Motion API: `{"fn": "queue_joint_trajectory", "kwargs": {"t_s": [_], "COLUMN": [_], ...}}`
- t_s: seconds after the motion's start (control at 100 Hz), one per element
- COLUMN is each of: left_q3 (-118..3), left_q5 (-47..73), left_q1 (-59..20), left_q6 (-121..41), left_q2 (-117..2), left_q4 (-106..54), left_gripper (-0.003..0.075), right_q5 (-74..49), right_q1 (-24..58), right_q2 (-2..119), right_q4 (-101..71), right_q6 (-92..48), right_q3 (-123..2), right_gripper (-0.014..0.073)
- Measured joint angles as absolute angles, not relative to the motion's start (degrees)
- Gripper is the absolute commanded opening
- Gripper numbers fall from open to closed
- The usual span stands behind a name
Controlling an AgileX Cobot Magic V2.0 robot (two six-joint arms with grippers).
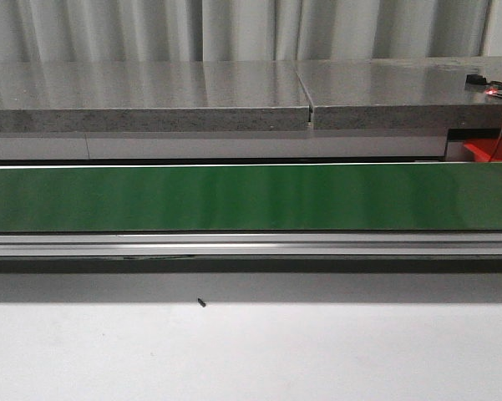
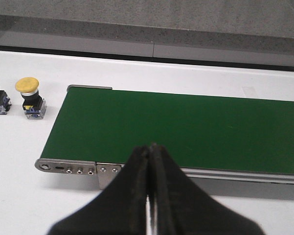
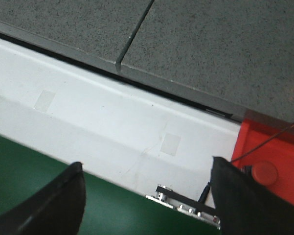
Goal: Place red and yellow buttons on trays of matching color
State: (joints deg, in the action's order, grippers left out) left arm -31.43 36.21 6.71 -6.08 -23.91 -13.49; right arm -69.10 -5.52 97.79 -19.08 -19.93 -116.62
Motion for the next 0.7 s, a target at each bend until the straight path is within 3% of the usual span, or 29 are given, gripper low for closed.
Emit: {"fn": "queue_joint_trajectory", "kwargs": {"t_s": [0.47, 0.57, 0.7], "left_q3": [-31.4, -31.4, -31.4], "left_q5": [36.2, 36.2, 36.2], "left_q1": [6.7, 6.7, 6.7], "left_q6": [-6.1, -6.1, -6.1], "left_q2": [-23.9, -23.9, -23.9], "left_q4": [-13.5, -13.5, -13.5], "left_gripper": [-0.0020, -0.0020, -0.0020], "right_q5": [-50.2, -48.6, -48.3], "right_q1": [-5.5, -5.5, -5.5], "right_q2": [54.5, 48.1, 43.1], "right_q4": [-12.5, -12.1, -12.1], "right_q6": [-19.6, -19.6, -19.6], "right_q3": [-60.6, -52.8, -46.5], "right_gripper": [0.0525, 0.0402, 0.0116]}}
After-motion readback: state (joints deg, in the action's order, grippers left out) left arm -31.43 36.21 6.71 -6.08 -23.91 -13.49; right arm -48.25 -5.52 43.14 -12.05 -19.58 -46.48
